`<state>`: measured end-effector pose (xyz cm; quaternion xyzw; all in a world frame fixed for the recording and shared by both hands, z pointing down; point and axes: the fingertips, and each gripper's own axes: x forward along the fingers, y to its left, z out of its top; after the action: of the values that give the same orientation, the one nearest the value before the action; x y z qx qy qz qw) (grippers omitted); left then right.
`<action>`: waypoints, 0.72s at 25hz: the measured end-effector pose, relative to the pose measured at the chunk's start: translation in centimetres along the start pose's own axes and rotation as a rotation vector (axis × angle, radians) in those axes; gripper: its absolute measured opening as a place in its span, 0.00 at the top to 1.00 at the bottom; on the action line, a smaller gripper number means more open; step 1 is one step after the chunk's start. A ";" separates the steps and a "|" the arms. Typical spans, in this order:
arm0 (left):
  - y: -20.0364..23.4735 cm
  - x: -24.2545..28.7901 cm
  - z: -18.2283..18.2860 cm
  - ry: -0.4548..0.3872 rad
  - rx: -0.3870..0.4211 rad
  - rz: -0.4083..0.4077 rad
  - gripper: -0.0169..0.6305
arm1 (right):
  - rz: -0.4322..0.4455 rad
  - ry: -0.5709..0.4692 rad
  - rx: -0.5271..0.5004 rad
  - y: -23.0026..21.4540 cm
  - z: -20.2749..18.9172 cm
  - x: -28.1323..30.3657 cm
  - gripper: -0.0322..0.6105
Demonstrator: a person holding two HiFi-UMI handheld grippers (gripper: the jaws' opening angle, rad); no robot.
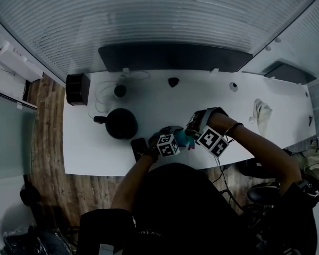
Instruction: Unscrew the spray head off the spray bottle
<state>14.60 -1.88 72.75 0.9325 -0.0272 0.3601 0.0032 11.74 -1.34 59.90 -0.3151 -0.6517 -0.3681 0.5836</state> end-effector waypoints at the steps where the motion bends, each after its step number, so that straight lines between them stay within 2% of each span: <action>1: 0.0 0.0 0.0 0.000 0.000 0.002 0.36 | -0.007 0.006 0.001 0.0 0.0 0.0 0.76; 8: -0.1 0.0 0.1 -0.003 0.007 0.001 0.36 | -0.011 0.049 0.030 0.1 0.1 0.1 0.76; 18: -0.2 -0.1 0.1 -0.001 0.005 0.010 0.36 | -0.007 0.076 0.131 0.0 0.1 0.0 0.76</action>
<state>14.58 -1.72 72.65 0.9325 -0.0308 0.3598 -0.0008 11.70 -1.25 59.87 -0.2597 -0.6527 -0.3387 0.6259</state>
